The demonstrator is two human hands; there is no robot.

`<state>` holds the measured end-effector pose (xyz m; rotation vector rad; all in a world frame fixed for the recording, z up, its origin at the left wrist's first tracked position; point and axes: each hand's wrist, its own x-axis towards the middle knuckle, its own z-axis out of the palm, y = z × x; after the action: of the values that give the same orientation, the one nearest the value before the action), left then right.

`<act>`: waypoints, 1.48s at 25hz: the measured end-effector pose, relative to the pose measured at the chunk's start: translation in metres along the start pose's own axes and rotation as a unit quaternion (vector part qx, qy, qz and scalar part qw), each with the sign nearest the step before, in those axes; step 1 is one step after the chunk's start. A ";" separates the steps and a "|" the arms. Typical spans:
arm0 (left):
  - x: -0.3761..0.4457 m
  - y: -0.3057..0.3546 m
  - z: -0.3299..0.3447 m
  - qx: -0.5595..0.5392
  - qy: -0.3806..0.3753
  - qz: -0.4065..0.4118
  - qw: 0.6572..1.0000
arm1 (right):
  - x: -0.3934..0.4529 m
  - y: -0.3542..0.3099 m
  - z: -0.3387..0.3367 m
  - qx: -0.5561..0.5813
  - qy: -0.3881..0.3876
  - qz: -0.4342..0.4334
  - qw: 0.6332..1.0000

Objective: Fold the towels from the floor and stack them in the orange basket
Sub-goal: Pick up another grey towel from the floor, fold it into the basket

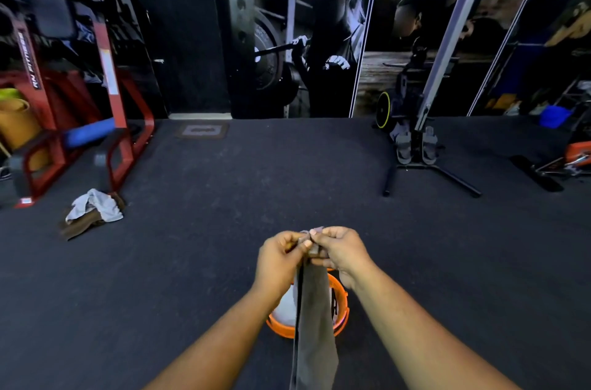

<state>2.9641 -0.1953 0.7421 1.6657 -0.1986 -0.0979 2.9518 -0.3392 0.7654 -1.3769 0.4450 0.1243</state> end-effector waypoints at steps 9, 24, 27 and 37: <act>0.014 0.014 0.001 0.158 -0.045 0.115 0.980 | -0.001 -0.021 -0.017 -0.042 0.005 -0.055 0.998; 0.091 0.088 -0.070 0.243 0.013 0.132 0.961 | 0.017 -0.054 -0.108 -0.591 0.118 -0.403 0.689; 0.097 0.086 -0.068 0.229 0.045 0.123 0.964 | 0.015 -0.085 -0.100 -0.490 0.106 -0.437 0.747; 0.099 0.125 -0.051 0.012 0.047 0.084 0.995 | 0.017 -0.112 -0.078 0.045 0.075 -0.345 0.935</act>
<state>3.0610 -0.1758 0.8767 1.6660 -0.2685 0.1106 2.9872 -0.4398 0.8525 -1.3846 0.0698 -0.5739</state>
